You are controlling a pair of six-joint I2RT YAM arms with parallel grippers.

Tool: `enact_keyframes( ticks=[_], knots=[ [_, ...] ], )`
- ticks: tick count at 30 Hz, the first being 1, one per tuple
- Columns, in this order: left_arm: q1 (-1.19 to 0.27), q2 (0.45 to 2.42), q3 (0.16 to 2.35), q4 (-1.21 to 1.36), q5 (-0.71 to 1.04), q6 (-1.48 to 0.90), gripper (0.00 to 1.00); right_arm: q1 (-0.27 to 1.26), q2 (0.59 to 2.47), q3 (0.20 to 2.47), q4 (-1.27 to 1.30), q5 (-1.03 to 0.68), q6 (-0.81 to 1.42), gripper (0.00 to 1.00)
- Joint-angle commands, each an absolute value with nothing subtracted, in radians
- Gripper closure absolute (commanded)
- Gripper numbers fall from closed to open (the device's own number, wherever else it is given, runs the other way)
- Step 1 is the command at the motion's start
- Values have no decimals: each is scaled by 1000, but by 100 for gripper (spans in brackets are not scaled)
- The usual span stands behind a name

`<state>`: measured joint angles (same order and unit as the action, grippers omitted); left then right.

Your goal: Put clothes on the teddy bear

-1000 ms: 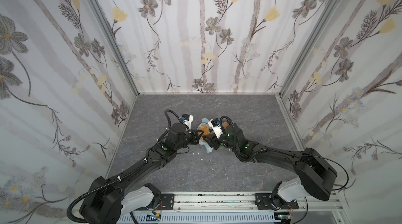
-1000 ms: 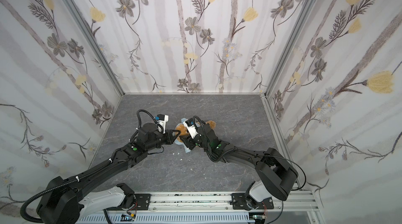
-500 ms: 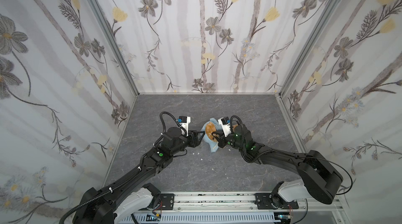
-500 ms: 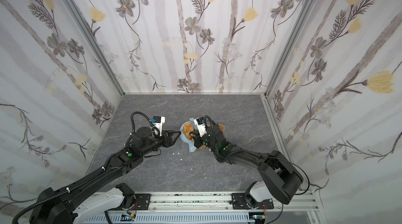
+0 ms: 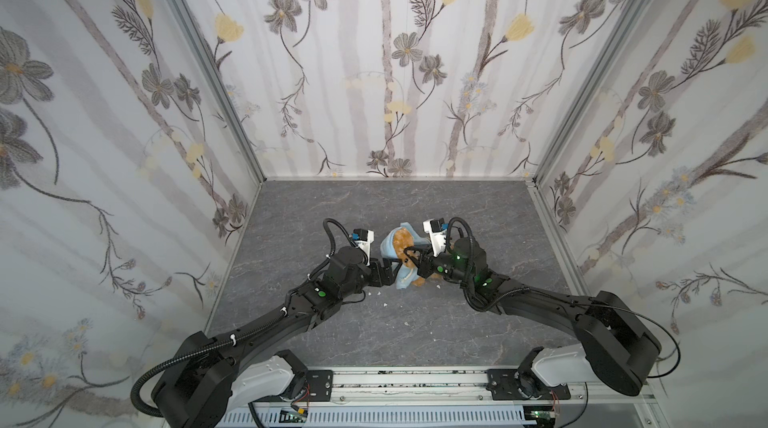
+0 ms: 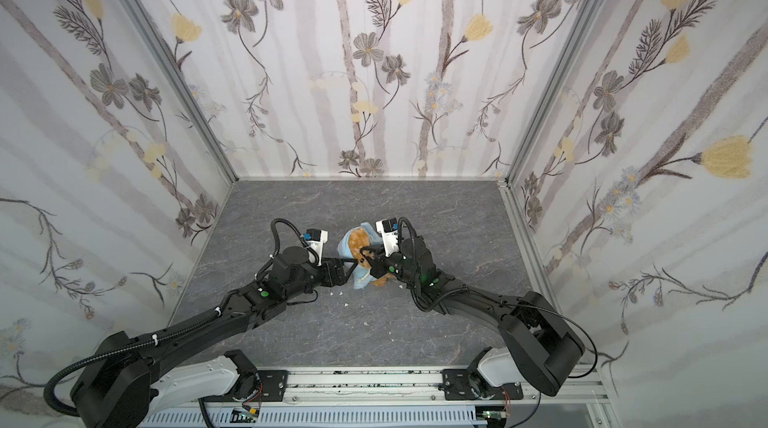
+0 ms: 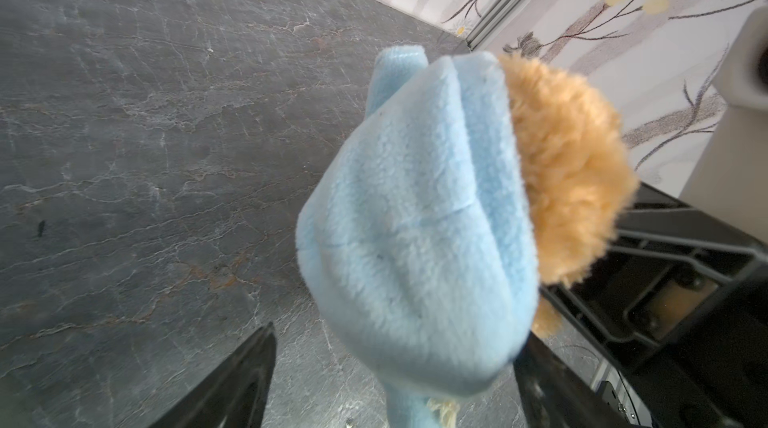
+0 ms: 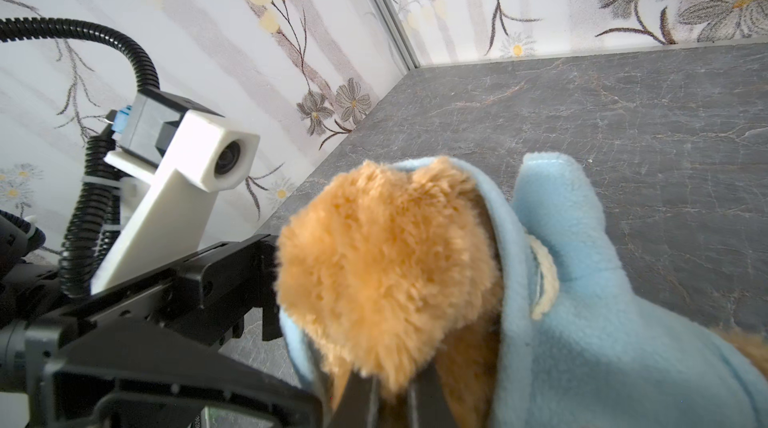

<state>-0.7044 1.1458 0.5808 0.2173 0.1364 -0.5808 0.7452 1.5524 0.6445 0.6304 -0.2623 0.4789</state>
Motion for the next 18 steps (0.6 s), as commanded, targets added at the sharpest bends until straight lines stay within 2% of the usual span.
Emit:
enact_keyframes(
  ticks=[1, 5, 9, 15, 18],
  knots=[
    [-706, 1165, 608, 281, 154, -597, 4, 755, 1560, 660, 673, -239, 494, 100],
    [-703, 1176, 616, 265, 94, -596, 4, 758, 1556, 659, 669, -232, 489, 100],
    [-674, 1166, 611, 202, 25, -583, 11, 753, 1534, 633, 676, -232, 481, 100],
    [-601, 1151, 561, 180, 14, -618, 31, 728, 1488, 575, 747, -260, 491, 100],
    [-586, 1159, 557, 168, 8, -614, 38, 728, 1473, 558, 784, -272, 494, 100]
  ],
)
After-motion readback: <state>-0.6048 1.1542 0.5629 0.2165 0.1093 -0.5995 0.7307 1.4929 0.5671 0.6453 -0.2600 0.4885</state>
